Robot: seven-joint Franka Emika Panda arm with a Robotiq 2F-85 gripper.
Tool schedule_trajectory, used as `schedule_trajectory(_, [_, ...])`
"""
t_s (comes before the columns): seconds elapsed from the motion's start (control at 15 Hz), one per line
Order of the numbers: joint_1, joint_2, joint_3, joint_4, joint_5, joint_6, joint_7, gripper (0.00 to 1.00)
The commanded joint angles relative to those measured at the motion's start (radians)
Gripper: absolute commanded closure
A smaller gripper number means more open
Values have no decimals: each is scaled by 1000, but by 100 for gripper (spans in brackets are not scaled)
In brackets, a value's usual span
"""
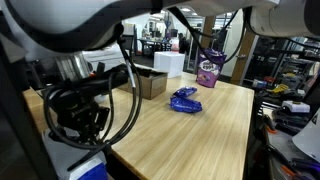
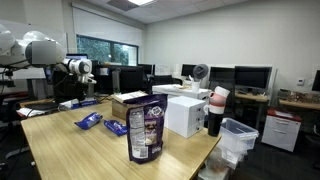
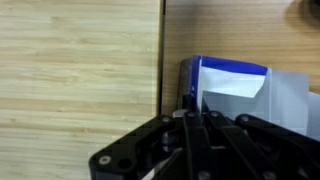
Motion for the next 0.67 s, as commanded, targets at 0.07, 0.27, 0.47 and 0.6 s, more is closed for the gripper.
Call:
schedule_trajectory(0.07, [-3,0,-3,-22,-5,59,-16,69])
schedule_trajectory(0.27, [17,12,-10,-38,-10,118,15,54])
schedule_trajectory(0.47, [27,32,-14,-49,-6,158,33,35])
schedule_trajectory(0.6, [33,44,-16,-60,-2,182,44,17])
